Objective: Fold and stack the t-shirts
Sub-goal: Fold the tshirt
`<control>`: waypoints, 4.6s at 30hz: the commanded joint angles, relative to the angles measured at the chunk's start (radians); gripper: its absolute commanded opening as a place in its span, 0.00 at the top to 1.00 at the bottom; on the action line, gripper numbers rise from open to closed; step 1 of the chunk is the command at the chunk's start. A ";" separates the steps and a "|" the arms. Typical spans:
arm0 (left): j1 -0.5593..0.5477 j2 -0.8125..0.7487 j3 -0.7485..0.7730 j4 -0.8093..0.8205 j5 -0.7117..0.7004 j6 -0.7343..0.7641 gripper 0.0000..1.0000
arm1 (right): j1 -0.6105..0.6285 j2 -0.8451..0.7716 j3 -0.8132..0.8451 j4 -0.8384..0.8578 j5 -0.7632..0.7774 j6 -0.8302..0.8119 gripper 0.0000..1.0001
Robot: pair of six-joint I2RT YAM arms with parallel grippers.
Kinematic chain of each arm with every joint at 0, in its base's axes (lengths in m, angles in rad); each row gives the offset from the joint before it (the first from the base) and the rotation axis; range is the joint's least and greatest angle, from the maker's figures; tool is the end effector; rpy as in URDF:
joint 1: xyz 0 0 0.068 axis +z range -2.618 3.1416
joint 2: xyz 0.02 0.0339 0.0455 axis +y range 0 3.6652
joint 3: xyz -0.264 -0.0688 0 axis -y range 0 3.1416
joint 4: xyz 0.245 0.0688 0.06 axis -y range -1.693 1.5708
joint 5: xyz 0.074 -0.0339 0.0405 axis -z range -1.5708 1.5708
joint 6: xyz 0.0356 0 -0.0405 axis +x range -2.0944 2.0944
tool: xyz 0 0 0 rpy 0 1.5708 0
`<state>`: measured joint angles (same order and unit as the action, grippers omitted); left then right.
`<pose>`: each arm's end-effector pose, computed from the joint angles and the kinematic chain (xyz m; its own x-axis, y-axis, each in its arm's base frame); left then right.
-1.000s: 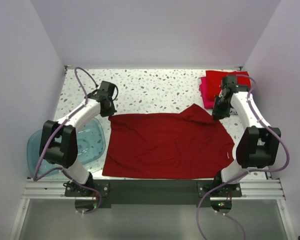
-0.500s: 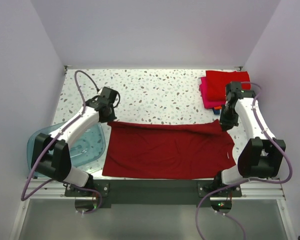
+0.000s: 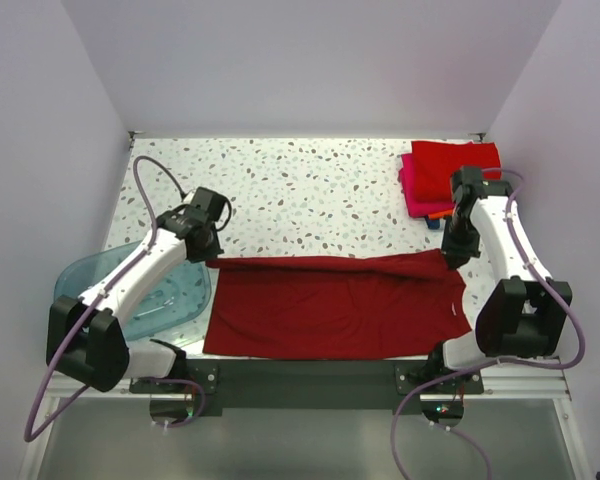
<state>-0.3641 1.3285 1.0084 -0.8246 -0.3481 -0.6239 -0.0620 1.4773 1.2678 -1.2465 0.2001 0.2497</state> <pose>0.2403 -0.0786 0.2518 -0.8092 -0.2793 -0.5169 -0.3323 0.9431 0.0106 0.2590 -0.0232 0.2759 -0.9401 0.3010 -0.1598 0.3259 0.9313 -0.1630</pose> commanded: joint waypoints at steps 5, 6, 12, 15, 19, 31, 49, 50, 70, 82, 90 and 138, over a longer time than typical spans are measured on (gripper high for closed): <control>-0.039 -0.086 -0.053 -0.110 0.007 -0.068 1.00 | -0.006 -0.099 -0.024 -0.051 0.024 0.037 1.00; -0.050 -0.091 -0.060 -0.114 0.008 -0.076 1.00 | -0.004 -0.107 -0.016 -0.057 0.035 0.040 1.00; -0.130 -0.107 -0.090 -0.189 -0.006 -0.146 1.00 | -0.006 -0.130 -0.002 -0.077 0.062 0.053 1.00; -0.133 -0.129 -0.079 -0.226 0.004 -0.145 1.00 | -0.006 -0.120 0.018 -0.100 0.053 0.051 0.89; -0.141 -0.170 -0.042 -0.272 0.035 -0.158 0.47 | -0.006 -0.114 0.051 -0.152 0.041 0.046 0.51; -0.141 -0.049 0.072 -0.043 0.156 -0.022 0.16 | 0.046 -0.023 0.044 0.037 -0.192 0.022 0.30; -0.141 0.089 0.030 0.398 0.379 0.075 0.00 | 0.169 0.242 -0.137 0.455 -0.401 0.046 0.34; -0.141 0.104 0.047 0.395 0.379 0.076 0.00 | 0.168 0.247 -0.139 0.455 -0.404 0.048 0.35; -0.141 0.164 0.098 0.406 0.357 0.115 0.00 | 0.189 0.153 -0.243 0.472 -0.438 0.089 0.82; -0.141 0.189 0.105 0.404 0.363 0.113 0.00 | 0.203 -0.029 -0.330 0.397 -0.426 0.109 1.00; -0.141 0.212 0.096 0.381 0.350 0.110 0.00 | 0.222 -0.179 -0.453 0.374 -0.456 0.149 0.98; -0.141 0.225 -0.108 0.308 0.258 0.020 0.00 | 0.067 0.126 -0.443 0.722 -0.432 0.349 0.44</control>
<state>-0.5003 1.5391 0.9047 -0.5449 -0.1040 -0.5838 0.0330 1.5776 0.8520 -0.5922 -0.2405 0.5896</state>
